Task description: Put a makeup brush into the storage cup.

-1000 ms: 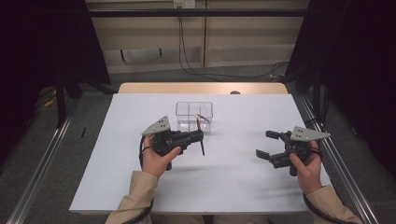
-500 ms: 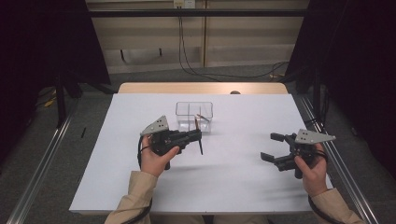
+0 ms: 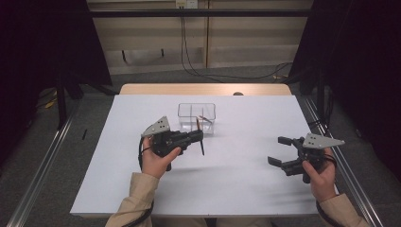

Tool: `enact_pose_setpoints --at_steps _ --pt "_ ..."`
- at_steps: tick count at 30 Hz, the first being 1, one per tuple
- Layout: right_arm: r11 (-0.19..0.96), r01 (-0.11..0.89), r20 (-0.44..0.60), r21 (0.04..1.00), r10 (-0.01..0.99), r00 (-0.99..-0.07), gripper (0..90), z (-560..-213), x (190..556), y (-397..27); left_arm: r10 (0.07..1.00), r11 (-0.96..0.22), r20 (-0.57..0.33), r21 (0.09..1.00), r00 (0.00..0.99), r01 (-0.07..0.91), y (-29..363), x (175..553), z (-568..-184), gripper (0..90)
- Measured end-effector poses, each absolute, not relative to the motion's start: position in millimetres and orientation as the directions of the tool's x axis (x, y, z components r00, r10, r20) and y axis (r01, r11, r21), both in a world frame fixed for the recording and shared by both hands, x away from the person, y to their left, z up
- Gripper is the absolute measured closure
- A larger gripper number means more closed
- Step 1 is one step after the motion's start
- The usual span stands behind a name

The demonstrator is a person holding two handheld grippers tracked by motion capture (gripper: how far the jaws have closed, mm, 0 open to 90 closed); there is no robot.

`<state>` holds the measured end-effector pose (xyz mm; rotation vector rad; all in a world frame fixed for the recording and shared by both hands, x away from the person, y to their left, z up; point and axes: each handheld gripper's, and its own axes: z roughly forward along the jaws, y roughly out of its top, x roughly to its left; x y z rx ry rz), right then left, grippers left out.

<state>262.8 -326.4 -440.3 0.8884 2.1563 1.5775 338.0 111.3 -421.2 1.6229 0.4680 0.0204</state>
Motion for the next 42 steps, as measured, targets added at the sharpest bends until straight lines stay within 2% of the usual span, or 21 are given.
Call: enact_pose_setpoints --at_steps 42 --pt "0.214 0.295 0.09 0.931 0.65 -0.755 6.7 -442 262 -330 0.388 -0.03 -0.195 0.974 0.901 0.224 115 377 -379 83.4"
